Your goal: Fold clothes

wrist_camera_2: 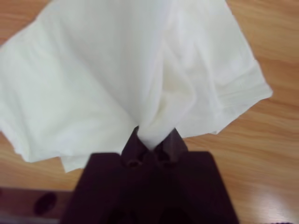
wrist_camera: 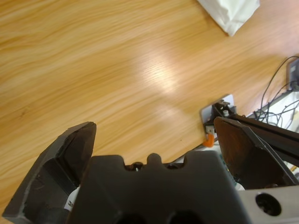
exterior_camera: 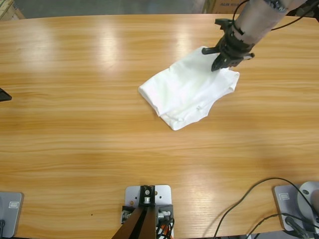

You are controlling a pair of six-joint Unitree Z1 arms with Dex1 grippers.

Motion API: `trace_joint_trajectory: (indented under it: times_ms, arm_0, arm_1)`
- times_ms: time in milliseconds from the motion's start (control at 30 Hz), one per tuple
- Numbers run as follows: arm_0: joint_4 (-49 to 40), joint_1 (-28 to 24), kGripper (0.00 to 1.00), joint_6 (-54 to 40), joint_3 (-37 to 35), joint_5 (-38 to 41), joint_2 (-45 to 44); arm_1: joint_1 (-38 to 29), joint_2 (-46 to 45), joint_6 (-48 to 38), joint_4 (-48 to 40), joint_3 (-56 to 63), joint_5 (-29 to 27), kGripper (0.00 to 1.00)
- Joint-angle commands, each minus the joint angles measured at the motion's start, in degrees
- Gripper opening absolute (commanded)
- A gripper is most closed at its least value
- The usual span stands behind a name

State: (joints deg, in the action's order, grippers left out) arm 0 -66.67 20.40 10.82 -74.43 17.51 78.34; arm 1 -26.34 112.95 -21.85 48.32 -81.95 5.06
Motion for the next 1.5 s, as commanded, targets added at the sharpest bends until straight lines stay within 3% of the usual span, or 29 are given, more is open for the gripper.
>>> trace_joint_trajectory:
  times_ms: [33,100,133,167,200,233,600,700,967,1300,1500]
  arm_0:
    - [-1.0,0.3,0.982,0.5,1.5,-0.7,-0.9]
    - [-1.2,0.3,0.982,0.5,1.7,-0.7,-1.0]
    - [-1.3,0.3,0.982,0.5,1.7,-0.7,-1.1]
    - [-1.3,0.3,0.982,0.5,1.7,-0.7,-1.2]
    - [-1.3,0.3,0.982,0.5,1.7,-0.7,-1.3]
    - [-1.3,0.3,0.982,0.5,1.7,-0.7,-1.3]
    - [-1.2,0.4,0.982,0.6,2.8,-0.7,-2.1]
    - [-1.2,0.4,0.982,0.5,3.1,-0.7,-2.2]
    - [-0.9,0.4,0.983,0.5,3.1,-0.7,-1.9]
    - [-0.5,0.4,0.982,0.4,2.8,-0.9,-1.8]
    - [-0.3,0.1,0.982,0.1,2.8,-1.5,-1.6]
  arm_1:
    - [2.8,4.4,1.0,3.9,-1.1,-3.4,0.000]
    - [3.0,7.2,1.0,6.5,-2.3,-4.7,0.000]
    - [3.0,8.3,0.3,8.0,-2.8,-6.3,0.244]
    - [3.1,9.0,-1.1,9.1,-2.9,-7.8,0.776]
    - [3.1,9.1,-2.0,9.4,-2.9,-8.7,0.961]
    - [3.1,8.9,-2.3,9.4,-2.9,-9.3,0.999]
    - [2.8,-3.3,-1.5,9.3,-5.6,-10.6,1.000]
    - [-1.7,-4.0,0.1,8.5,-5.9,-10.2,1.000]
    - [-10.6,2.0,2.6,5.5,-5.8,-4.1,1.000]
    - [-8.9,14.3,4.5,3.5,-5.4,-1.6,1.000]
    - [-6.4,16.2,3.8,4.1,-5.2,-4.4,1.000]
